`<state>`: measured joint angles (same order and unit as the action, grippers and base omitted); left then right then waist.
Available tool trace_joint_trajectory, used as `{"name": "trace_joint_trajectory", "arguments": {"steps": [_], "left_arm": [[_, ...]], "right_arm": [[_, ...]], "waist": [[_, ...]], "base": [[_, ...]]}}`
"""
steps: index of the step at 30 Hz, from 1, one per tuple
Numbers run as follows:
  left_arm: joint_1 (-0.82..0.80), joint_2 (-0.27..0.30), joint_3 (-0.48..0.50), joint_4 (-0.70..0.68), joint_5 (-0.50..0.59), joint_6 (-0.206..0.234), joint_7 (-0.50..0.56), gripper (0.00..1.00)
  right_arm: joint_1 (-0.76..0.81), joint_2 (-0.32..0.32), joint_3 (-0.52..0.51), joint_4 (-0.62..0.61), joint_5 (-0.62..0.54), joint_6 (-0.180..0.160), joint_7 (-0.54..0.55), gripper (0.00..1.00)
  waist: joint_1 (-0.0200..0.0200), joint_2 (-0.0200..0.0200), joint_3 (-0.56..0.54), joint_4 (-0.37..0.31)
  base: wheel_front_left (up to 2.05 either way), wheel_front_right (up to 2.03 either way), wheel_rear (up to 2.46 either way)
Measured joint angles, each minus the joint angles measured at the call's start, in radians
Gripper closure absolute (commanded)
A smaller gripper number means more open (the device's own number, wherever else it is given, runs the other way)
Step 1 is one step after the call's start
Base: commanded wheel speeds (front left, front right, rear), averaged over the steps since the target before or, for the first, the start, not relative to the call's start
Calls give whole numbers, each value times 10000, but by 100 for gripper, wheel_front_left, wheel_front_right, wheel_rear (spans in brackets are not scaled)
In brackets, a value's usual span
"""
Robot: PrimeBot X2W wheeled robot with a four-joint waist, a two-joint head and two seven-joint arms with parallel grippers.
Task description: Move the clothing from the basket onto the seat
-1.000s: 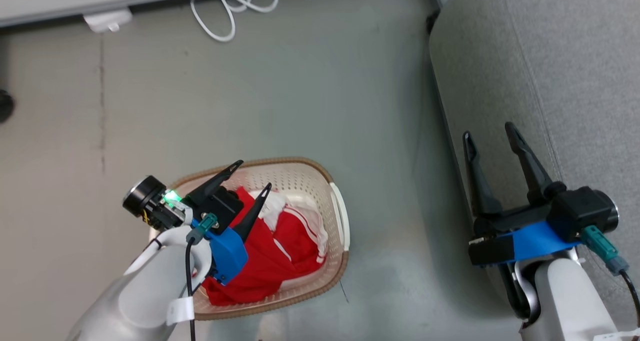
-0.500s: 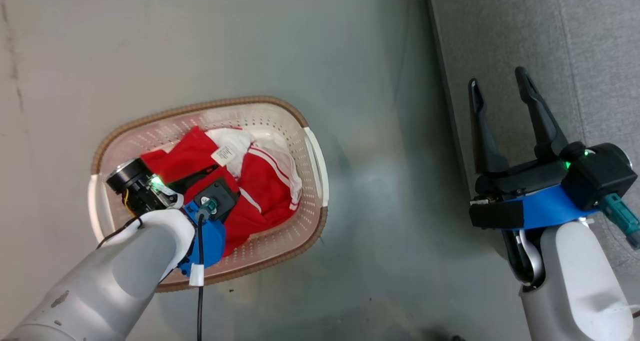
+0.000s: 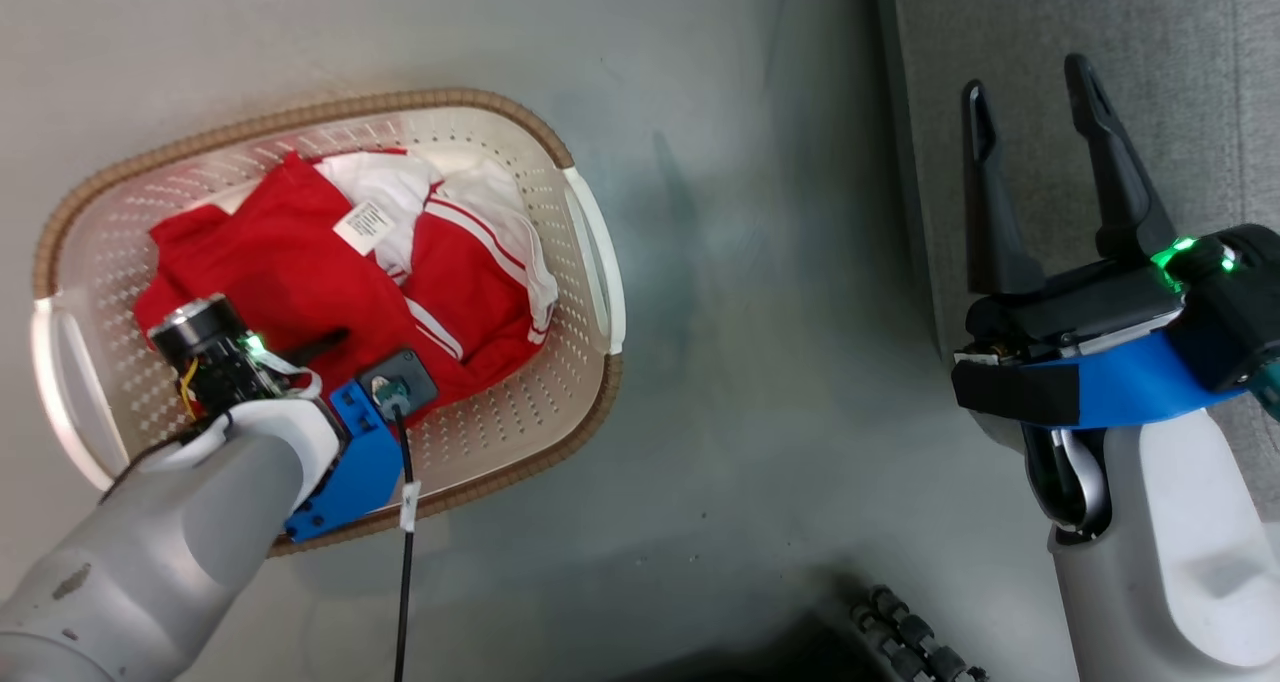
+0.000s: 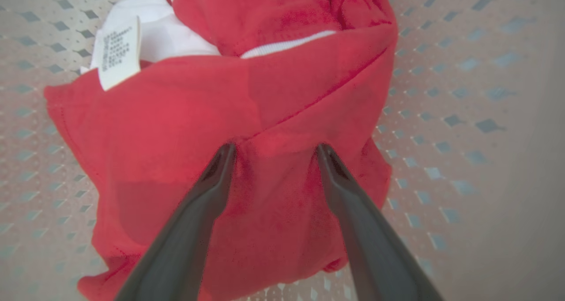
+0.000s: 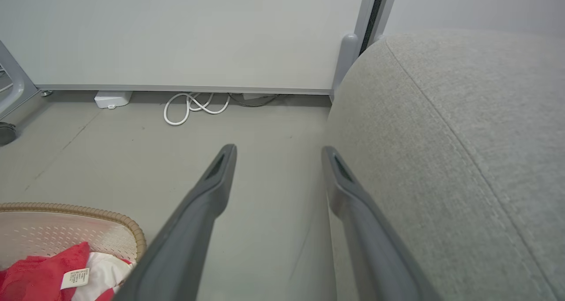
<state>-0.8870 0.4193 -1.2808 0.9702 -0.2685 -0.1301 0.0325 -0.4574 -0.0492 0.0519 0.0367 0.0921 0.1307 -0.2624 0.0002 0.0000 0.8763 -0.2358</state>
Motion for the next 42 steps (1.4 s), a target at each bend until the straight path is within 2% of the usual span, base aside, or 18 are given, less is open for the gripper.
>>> {"name": "trace_joint_trajectory", "arguments": {"steps": [6,14,15,16,25,30,42], "left_arm": [[-559,98,0,353,301,0,157,0],[-864,-184,6,1051,483,0,132,0],[-864,-217,2,1112,508,0,138,57],[-870,-247,6,1149,523,0,77,100],[-798,-623,2,1356,593,0,-483,100],[-679,-928,2,1315,447,0,-1126,100],[-528,-1799,2,1076,-1070,0,-2796,100]], "right_arm": [[-107,0,73,-476,63,0,-2,0],[-106,0,134,-800,61,0,0,0],[-107,0,132,-800,61,0,0,0],[-110,0,123,-800,61,0,0,0],[-174,0,77,-709,8,0,0,0],[-156,0,-46,-546,-127,0,0,0],[267,4,-290,-13,-656,0,0,0]], "waist": [[0,0,724,-135],[-1,0,1196,-127],[-1,0,1195,-123],[-1,0,1192,-112],[-1,0,812,22],[-1,0,383,222],[-2,0,-1343,961]], "base": [[0,0,0],[0,0,0],[0,0,0],[0,0,0],[0,0,0],[0,0,0],[0,0,0]]}}
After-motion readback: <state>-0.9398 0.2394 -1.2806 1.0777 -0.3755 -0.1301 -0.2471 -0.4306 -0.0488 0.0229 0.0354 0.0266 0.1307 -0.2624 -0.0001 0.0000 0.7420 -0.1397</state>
